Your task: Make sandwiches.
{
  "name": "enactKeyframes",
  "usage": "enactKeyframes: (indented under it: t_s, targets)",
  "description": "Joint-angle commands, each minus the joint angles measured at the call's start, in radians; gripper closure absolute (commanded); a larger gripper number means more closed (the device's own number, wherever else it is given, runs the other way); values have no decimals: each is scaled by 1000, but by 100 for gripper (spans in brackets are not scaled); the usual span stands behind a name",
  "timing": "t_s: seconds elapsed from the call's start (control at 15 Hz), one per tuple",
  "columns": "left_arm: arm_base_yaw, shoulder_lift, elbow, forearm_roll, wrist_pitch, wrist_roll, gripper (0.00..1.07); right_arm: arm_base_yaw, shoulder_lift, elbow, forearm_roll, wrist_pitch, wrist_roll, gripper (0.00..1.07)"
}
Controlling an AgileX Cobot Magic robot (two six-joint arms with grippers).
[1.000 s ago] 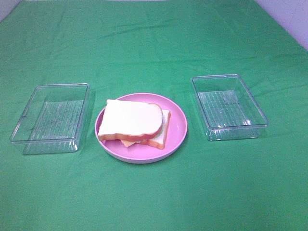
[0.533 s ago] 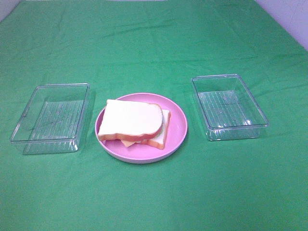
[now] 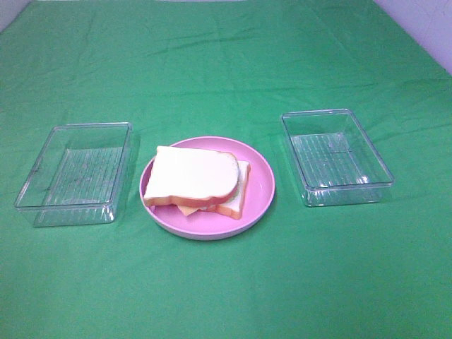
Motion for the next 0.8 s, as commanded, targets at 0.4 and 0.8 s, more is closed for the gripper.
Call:
enactKeyframes:
  t_s: [0.4,0.8]
  targets:
    - [2,-18,2,-1,-10,2,10,-5,-15,3,-4,-8,-5,31]
    - [2,-18,2,-57,-10,7,10,-5,-15,3,-4,-8,-5,31]
